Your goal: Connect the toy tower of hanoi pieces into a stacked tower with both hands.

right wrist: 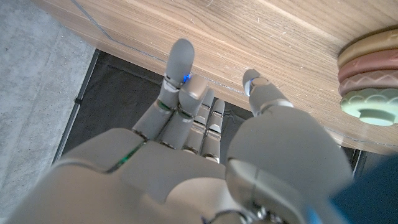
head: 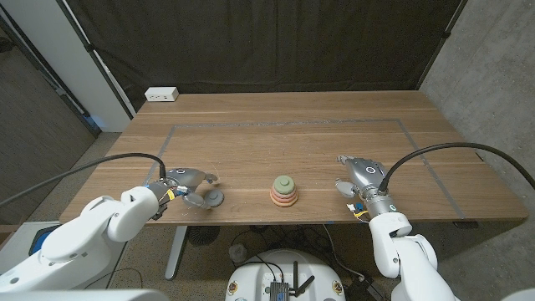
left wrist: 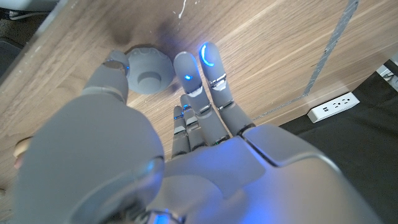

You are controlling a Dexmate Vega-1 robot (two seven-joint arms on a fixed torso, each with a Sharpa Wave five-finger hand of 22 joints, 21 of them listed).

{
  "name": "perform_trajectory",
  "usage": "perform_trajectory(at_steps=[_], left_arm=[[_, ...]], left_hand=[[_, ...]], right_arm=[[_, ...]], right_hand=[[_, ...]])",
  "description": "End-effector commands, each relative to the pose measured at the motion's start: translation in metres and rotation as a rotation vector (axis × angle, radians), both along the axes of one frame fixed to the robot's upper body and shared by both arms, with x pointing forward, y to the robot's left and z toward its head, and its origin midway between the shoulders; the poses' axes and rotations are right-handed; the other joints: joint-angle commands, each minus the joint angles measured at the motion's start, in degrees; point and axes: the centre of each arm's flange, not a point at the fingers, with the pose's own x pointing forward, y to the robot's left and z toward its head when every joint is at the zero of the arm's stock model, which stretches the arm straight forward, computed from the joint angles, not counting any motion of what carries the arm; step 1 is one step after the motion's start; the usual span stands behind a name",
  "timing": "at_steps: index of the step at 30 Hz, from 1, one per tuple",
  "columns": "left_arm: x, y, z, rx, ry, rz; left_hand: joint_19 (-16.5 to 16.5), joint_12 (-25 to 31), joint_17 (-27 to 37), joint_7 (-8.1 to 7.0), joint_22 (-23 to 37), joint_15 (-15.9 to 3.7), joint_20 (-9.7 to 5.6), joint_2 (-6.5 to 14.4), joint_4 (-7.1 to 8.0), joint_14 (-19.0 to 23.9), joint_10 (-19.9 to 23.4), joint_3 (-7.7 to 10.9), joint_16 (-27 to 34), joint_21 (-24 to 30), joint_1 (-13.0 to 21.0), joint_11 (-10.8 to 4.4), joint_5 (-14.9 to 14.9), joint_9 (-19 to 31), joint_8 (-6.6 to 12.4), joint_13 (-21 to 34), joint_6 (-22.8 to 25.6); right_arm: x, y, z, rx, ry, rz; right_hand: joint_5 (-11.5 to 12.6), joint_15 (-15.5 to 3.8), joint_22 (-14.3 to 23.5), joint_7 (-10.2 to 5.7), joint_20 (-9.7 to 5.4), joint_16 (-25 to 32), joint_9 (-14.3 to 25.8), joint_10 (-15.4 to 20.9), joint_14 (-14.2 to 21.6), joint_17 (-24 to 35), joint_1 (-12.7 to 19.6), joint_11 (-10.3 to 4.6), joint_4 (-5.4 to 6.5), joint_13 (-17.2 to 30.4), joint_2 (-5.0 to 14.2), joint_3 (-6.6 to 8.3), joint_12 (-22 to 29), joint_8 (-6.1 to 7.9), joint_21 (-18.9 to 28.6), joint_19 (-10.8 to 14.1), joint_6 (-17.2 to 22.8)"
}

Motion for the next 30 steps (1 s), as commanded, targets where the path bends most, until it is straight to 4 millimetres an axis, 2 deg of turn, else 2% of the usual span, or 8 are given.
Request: perform_trajectory(at_steps=[1, 30], left_arm=[[0.005, -0.005, -0.008, -0.017, 0.003, -0.01], [0.004, -0.006, -0.02, -0.015, -0.01, 0.026]], left_hand=[[-0.04, 0.48, 0.23, -0.06, -0.1, -3.11, -7.94, 0.02, 0.12, -0.06, 0.75, -0.14, 0.32, -0.12, -0.25, -0.13, -0.16, 0.03, 0.36, 0.08, 0.76], [0.27, 1.07, 0.16, -0.28, 0.0, -3.12, -7.93, 0.79, -0.08, 0.26, 3.1, -0.03, 0.66, 0.29, 0.44, -1.07, -0.17, -0.03, 1.07, -0.45, 2.88]], right_arm=[[0.002, -0.002, -0.002, 0.002, 0.009, 0.002], [0.006, -0.006, -0.005, 0.018, 0.014, 0.006]], right_hand=[[0.3, -2.0, -0.03, -0.01, -4.0, -0.03, 0.13, 0.54, -0.01, 0.19, -0.15, -0.27, 0.17, 0.27, 0.2, -0.12, -0.25, 0.28, -0.1, -0.09, 0.28], [0.61, -2.0, -0.03, 0.03, -4.01, -0.35, 0.11, 0.7, -0.01, 0.21, -0.24, -0.24, 0.2, 0.35, 0.63, -0.17, -0.32, 0.25, -0.19, -0.14, 0.26]])
